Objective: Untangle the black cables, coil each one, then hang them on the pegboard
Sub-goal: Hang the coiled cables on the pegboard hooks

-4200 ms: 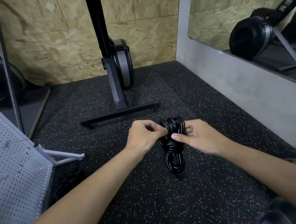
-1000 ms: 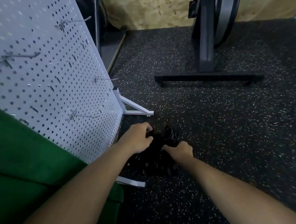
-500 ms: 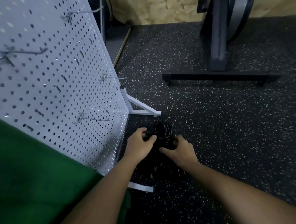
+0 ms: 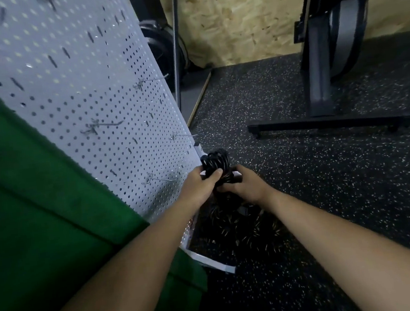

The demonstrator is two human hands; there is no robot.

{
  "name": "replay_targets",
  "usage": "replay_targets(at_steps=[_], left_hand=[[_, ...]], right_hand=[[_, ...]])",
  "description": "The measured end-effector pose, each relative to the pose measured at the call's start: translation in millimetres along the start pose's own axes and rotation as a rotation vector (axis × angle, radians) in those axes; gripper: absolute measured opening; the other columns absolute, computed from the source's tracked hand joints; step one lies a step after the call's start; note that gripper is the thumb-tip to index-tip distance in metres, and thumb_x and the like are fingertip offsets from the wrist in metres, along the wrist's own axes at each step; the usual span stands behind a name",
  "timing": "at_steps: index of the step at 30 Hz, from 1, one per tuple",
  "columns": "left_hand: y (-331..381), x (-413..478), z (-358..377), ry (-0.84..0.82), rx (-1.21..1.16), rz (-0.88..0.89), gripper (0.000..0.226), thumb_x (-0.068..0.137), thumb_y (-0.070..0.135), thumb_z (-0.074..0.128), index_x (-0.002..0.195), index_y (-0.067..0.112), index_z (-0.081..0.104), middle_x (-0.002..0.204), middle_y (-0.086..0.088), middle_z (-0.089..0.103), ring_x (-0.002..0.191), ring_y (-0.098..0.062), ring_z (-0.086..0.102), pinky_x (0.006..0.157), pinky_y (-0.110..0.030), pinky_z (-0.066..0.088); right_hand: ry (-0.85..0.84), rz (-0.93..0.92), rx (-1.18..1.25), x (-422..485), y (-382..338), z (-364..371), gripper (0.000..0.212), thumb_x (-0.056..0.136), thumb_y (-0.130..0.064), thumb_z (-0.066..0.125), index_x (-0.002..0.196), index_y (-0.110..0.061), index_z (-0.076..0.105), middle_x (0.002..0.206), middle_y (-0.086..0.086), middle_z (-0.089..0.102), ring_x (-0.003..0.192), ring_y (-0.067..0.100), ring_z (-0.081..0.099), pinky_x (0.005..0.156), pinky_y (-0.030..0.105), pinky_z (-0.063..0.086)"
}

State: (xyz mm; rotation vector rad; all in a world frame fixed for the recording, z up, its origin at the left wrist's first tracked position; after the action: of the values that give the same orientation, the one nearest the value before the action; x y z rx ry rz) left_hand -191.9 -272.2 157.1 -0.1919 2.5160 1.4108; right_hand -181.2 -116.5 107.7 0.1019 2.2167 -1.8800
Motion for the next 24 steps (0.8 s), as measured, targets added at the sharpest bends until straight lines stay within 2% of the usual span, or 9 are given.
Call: replay_targets(at_steps=[1, 3, 5, 7, 10, 14, 17, 22, 24], left_hand=[[5, -2, -2, -0.003, 0.055, 0.008, 0.076, 0.063, 0.076, 0.067, 0.122, 0.029, 0.067, 0.11, 0.002, 0.076, 0.103, -0.022, 0.073, 0.097, -0.048, 0.059], [32, -15, -6, -0.005, 0.235, 0.042, 0.066, 0.079, 0.074, 0.063, 0.124, 0.026, 0.067, 0.106, 0.002, 0.074, 0.099, -0.02, 0.071, 0.09, -0.04, 0.058], [54, -14, -10, 0.054, 0.44, 0.154, 0.051, 0.098, 0.058, 0.058, 0.128, 0.018, 0.066, 0.103, -0.002, 0.072, 0.093, -0.019, 0.067, 0.078, -0.03, 0.05], [67, -10, -17, 0.188, 0.531, 0.28, 0.04, 0.103, 0.043, 0.059, 0.128, 0.013, 0.066, 0.106, -0.004, 0.072, 0.095, -0.02, 0.068, 0.074, -0.028, 0.049], [77, 10, -33, 0.299, 0.62, 0.401, 0.038, 0.102, 0.019, 0.063, 0.139, 0.014, 0.06, 0.133, -0.004, 0.064, 0.116, -0.022, 0.065, 0.097, -0.033, 0.053], [74, 59, -53, 0.223, 0.752, 0.319, 0.076, 0.096, 0.003, 0.061, 0.164, 0.013, 0.027, 0.168, -0.006, 0.029, 0.151, -0.029, 0.036, 0.125, -0.045, 0.031], [61, 91, -61, 0.124, 0.787, 0.19, 0.085, 0.097, 0.002, 0.058, 0.167, 0.01, 0.009, 0.174, -0.008, 0.01, 0.161, -0.027, 0.011, 0.13, -0.041, 0.013], [40, 116, -57, 0.092, 0.786, 0.13, 0.078, 0.1, 0.008, 0.056, 0.166, 0.007, 0.014, 0.174, -0.008, 0.01, 0.16, -0.028, 0.013, 0.13, -0.041, 0.018], [36, 120, -57, 0.122, 0.774, 0.143, 0.076, 0.099, 0.009, 0.056, 0.165, 0.007, 0.019, 0.173, -0.01, 0.015, 0.159, -0.03, 0.017, 0.13, -0.044, 0.019]], right_hand=[[-0.014, -0.01, 0.022, 0, -4, -2, 0.051, 0.081, -0.015, 0.087, 0.125, -0.012, 0.061, 0.104, 0.005, 0.076, 0.092, 0.018, 0.075, 0.092, 0.041, 0.06], [0.007, -0.021, 0.045, 6, -9, -3, 0.049, 0.08, -0.018, 0.088, 0.121, -0.01, 0.062, 0.105, 0.008, 0.077, 0.095, 0.023, 0.075, 0.094, 0.045, 0.06], [0.068, -0.042, 0.025, 17, -15, -5, 0.049, 0.077, -0.028, 0.09, 0.116, -0.015, 0.063, 0.109, 0.006, 0.075, 0.1, 0.023, 0.073, 0.097, 0.047, 0.057], [0.121, -0.069, -0.002, 30, -20, -8, 0.056, 0.076, -0.032, 0.09, 0.12, -0.017, 0.06, 0.115, 0.003, 0.072, 0.104, 0.02, 0.069, 0.094, 0.041, 0.057], [0.184, -0.098, -0.025, 53, -29, -15, 0.056, 0.084, -0.023, 0.086, 0.126, -0.017, 0.051, 0.119, -0.001, 0.064, 0.105, 0.018, 0.062, 0.074, 0.016, 0.049], [0.282, -0.123, -0.072, 92, -33, -9, 0.063, 0.083, -0.025, 0.086, 0.131, -0.017, 0.048, 0.128, 0.005, 0.064, 0.117, 0.024, 0.059, 0.095, 0.033, 0.048], [0.317, -0.17, -0.098, 111, -32, 0, 0.064, 0.082, -0.025, 0.086, 0.131, -0.018, 0.047, 0.126, 0.004, 0.066, 0.113, 0.02, 0.06, 0.094, 0.031, 0.048], [0.376, -0.231, -0.173, 124, -34, 23, 0.071, 0.076, -0.025, 0.09, 0.131, -0.02, 0.046, 0.12, 0.005, 0.07, 0.109, 0.027, 0.068, 0.092, 0.046, 0.058], [0.389, -0.218, -0.158, 126, -36, 30, 0.073, 0.075, -0.024, 0.09, 0.131, -0.02, 0.045, 0.12, 0.004, 0.07, 0.11, 0.027, 0.067, 0.094, 0.046, 0.058]])
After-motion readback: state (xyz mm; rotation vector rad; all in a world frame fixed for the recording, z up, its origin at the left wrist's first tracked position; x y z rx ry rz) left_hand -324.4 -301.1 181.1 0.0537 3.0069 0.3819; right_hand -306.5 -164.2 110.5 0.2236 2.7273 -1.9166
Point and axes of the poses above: each hand's wrist, its own x-axis towards the middle knuckle, its own z-axis out of the palm, y = z × x, the point moved 2 cm from there along x, towards the middle knuckle
